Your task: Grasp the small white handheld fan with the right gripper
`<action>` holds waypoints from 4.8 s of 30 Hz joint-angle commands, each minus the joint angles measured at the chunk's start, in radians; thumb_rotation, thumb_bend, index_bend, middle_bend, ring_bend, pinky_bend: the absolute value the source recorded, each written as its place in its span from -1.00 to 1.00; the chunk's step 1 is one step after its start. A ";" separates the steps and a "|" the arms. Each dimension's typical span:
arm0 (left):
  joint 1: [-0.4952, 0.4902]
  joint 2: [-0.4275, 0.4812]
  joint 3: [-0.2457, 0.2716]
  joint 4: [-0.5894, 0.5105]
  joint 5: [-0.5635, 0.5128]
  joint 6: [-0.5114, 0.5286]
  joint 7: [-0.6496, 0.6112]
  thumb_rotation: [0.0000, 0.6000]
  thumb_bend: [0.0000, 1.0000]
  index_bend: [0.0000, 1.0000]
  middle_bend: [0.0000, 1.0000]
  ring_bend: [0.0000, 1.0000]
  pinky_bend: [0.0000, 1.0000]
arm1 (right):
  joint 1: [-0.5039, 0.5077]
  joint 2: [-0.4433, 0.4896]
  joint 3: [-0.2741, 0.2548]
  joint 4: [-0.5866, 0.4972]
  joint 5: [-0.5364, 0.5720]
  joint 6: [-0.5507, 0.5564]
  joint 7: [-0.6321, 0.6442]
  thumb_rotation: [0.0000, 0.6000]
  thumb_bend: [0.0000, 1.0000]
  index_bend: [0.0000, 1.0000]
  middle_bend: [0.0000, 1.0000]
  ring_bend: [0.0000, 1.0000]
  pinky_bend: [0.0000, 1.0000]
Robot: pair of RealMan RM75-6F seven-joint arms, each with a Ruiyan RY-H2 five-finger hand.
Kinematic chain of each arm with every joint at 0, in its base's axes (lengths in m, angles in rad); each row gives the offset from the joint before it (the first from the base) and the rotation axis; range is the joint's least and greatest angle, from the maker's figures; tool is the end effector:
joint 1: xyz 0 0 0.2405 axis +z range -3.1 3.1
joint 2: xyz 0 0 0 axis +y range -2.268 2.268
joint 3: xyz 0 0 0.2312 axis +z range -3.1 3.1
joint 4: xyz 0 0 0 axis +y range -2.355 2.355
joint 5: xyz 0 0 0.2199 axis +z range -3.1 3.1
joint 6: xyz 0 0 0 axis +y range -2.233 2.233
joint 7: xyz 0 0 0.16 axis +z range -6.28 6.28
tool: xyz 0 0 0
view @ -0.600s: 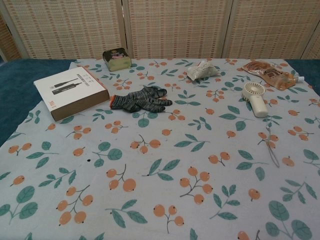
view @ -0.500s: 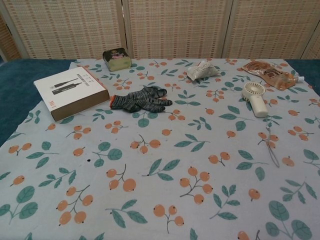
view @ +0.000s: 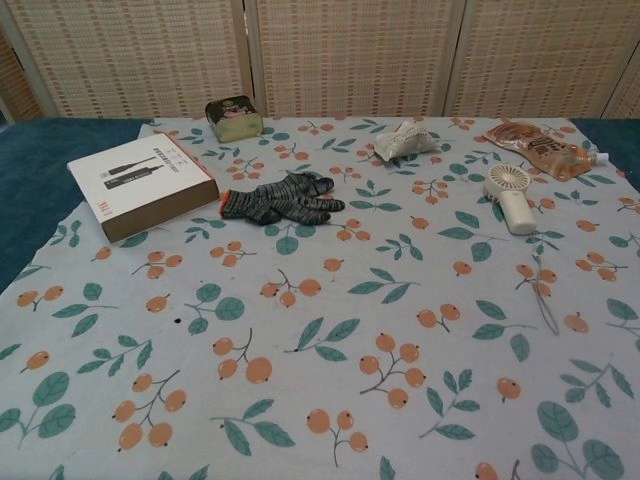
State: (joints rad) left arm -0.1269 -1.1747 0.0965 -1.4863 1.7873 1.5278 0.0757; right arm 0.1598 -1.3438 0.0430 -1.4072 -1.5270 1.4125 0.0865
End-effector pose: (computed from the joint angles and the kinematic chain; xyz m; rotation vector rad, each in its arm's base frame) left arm -0.2739 0.1694 0.0998 -1.7563 -0.7124 -0.9140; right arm -0.2926 -0.2174 0.0753 1.4537 -0.9932 0.9989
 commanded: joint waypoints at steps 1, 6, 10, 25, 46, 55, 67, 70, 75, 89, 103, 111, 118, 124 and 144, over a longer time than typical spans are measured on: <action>-0.002 0.001 0.002 -0.001 0.005 0.000 -0.004 1.00 0.07 -0.55 -0.55 -0.49 0.03 | 0.032 -0.016 0.023 0.028 0.034 -0.061 0.008 1.00 -0.43 -0.99 -0.66 -0.91 -0.62; -0.002 0.002 0.005 0.002 0.014 0.006 -0.006 1.00 0.07 -0.55 -0.54 -0.49 0.03 | 0.064 -0.020 0.038 0.040 0.054 -0.113 -0.008 1.00 -0.29 -1.00 -0.20 -0.44 -0.21; 0.005 0.007 0.009 0.000 0.013 0.015 -0.013 1.00 0.07 -0.55 -0.54 -0.49 0.02 | 0.147 -0.033 0.075 0.061 0.105 -0.242 -0.046 1.00 -0.12 -0.99 0.17 -0.05 0.14; 0.005 0.011 0.010 -0.006 0.011 0.007 -0.006 1.00 0.07 -0.55 -0.54 -0.49 0.03 | 0.324 0.058 0.133 -0.008 0.316 -0.569 -0.183 1.00 0.37 -0.84 0.55 0.29 0.48; 0.003 0.012 0.012 -0.007 0.013 0.003 -0.008 1.00 0.07 -0.55 -0.54 -0.49 0.03 | 0.475 -0.006 0.124 0.096 0.574 -0.745 -0.290 1.00 0.40 -0.80 0.56 0.29 0.48; 0.004 0.014 0.013 -0.007 0.013 0.006 -0.011 1.00 0.07 -0.55 -0.54 -0.49 0.02 | 0.502 -0.055 0.114 0.153 0.571 -0.758 -0.266 1.00 0.40 -0.81 0.56 0.29 0.48; 0.004 0.015 0.013 -0.008 0.013 0.005 -0.012 1.00 0.07 -0.55 -0.54 -0.49 0.03 | 0.512 -0.085 0.107 0.207 0.558 -0.753 -0.232 1.00 0.40 -0.84 0.56 0.29 0.48; 0.004 0.014 0.012 -0.006 0.013 0.006 -0.012 1.00 0.07 -0.55 -0.54 -0.49 0.03 | 0.512 -0.090 0.106 0.218 0.553 -0.753 -0.223 1.00 0.40 -0.84 0.56 0.29 0.48; 0.004 0.014 0.013 -0.008 0.015 0.005 -0.010 1.00 0.07 -0.55 -0.54 -0.49 0.03 | 0.514 -0.101 0.103 0.234 0.541 -0.758 -0.202 1.00 0.40 -0.84 0.56 0.29 0.48; 0.003 0.016 0.013 -0.006 0.015 0.006 -0.014 1.00 0.07 -0.55 -0.54 -0.49 0.03 | 0.518 -0.125 0.101 0.271 0.507 -0.764 -0.159 1.00 0.40 -0.84 0.56 0.29 0.48; 0.004 0.016 0.013 -0.006 0.017 0.009 -0.020 1.00 0.07 -0.55 -0.54 -0.49 0.03 | 0.520 -0.148 0.101 0.306 0.482 -0.766 -0.130 1.00 0.40 -0.84 0.56 0.29 0.48; 0.003 0.017 0.012 -0.006 0.016 0.010 -0.021 1.00 0.07 -0.55 -0.54 -0.49 0.03 | 0.522 -0.154 0.104 0.314 0.469 -0.764 -0.119 1.00 0.40 -0.84 0.56 0.29 0.48; 0.003 0.017 0.012 -0.008 0.016 0.009 -0.021 1.00 0.07 -0.55 -0.54 -0.49 0.03 | 0.524 -0.156 0.106 0.316 0.463 -0.760 -0.116 1.00 0.40 -0.84 0.56 0.29 0.48; 0.003 0.017 0.012 -0.006 0.015 0.010 -0.022 1.00 0.07 -0.55 -0.54 -0.49 0.03 | 0.523 -0.158 0.107 0.322 0.462 -0.757 -0.118 1.00 0.40 -0.84 0.56 0.29 0.48; 0.004 0.018 0.013 -0.007 0.016 0.011 -0.022 1.00 0.07 -0.55 -0.54 -0.49 0.03 | 0.520 -0.179 0.108 0.358 0.445 -0.752 -0.104 1.00 0.40 -0.84 0.56 0.29 0.48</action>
State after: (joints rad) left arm -0.1229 -1.1572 0.1090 -1.4937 1.8036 1.5386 0.0538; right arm 0.6799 -1.5227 0.1508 -1.0489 -1.0824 0.6607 -0.0178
